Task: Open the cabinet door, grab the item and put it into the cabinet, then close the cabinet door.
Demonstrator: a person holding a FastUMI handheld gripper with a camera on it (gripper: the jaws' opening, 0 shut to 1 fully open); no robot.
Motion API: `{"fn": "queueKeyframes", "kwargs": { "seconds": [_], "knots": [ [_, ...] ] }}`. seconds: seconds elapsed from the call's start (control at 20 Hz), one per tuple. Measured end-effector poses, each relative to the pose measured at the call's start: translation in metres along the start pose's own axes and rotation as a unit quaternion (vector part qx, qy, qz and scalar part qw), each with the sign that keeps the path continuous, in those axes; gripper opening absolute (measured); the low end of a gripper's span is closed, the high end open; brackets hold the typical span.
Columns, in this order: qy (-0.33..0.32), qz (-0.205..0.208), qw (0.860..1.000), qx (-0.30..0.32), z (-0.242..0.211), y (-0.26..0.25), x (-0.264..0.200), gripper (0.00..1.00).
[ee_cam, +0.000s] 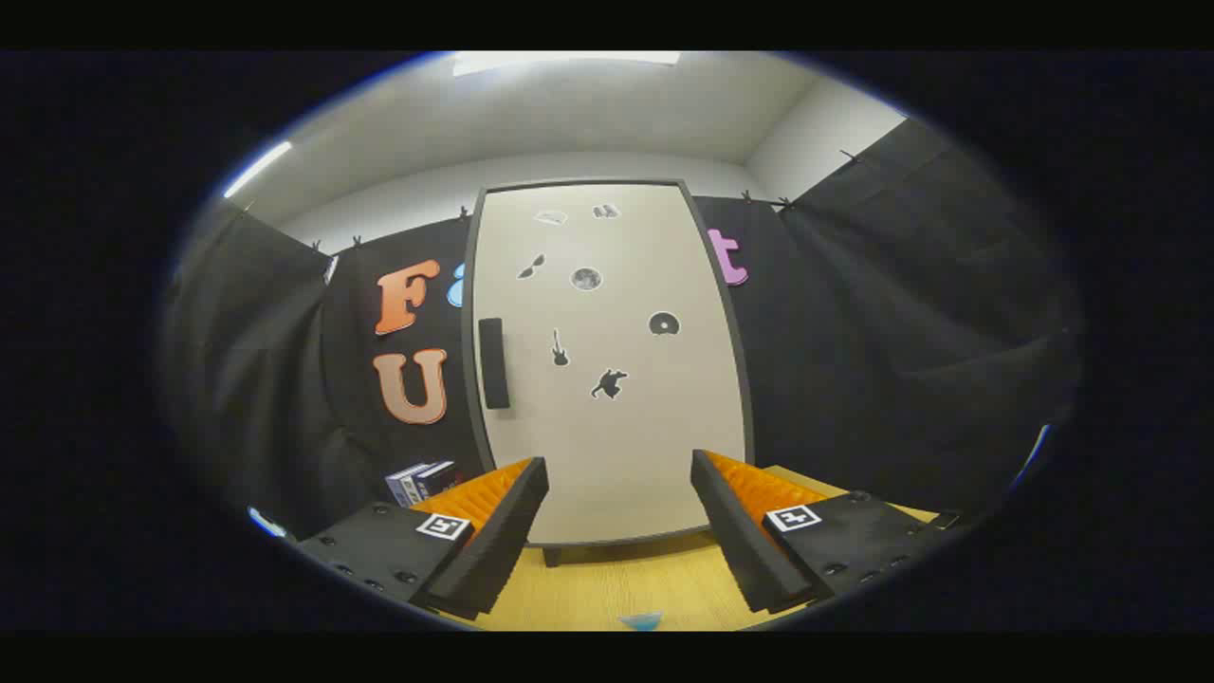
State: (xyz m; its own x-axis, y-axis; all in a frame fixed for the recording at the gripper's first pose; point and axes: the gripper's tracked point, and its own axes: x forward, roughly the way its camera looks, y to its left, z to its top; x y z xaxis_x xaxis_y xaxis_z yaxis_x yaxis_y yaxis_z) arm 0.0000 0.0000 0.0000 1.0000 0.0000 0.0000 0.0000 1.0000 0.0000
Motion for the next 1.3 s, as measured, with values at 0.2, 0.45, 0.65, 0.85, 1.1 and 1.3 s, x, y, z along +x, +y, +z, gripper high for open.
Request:
{"fn": "queueKeyframes", "kwargs": {
  "seconds": [0.2, 0.45, 0.65, 0.85, 1.1, 1.3],
  "knots": [
    [-0.001, -0.004, 1.000, 0.003, 0.001, -0.002, 0.002, 0.98],
    [-0.001, -0.009, 1.000, 0.012, 0.001, -0.003, 0.003, 0.98],
    [0.001, -0.018, 1.000, 0.015, 0.000, -0.003, 0.005, 0.98],
    [0.001, -0.004, 1.000, 0.011, 0.010, 0.012, 0.018, 0.98],
    [-0.012, 0.039, 0.999, -0.010, 0.046, 0.056, 0.075, 0.97],
    [0.005, 0.084, 0.996, -0.011, 0.058, 0.107, 0.142, 0.98]
  ]
}}
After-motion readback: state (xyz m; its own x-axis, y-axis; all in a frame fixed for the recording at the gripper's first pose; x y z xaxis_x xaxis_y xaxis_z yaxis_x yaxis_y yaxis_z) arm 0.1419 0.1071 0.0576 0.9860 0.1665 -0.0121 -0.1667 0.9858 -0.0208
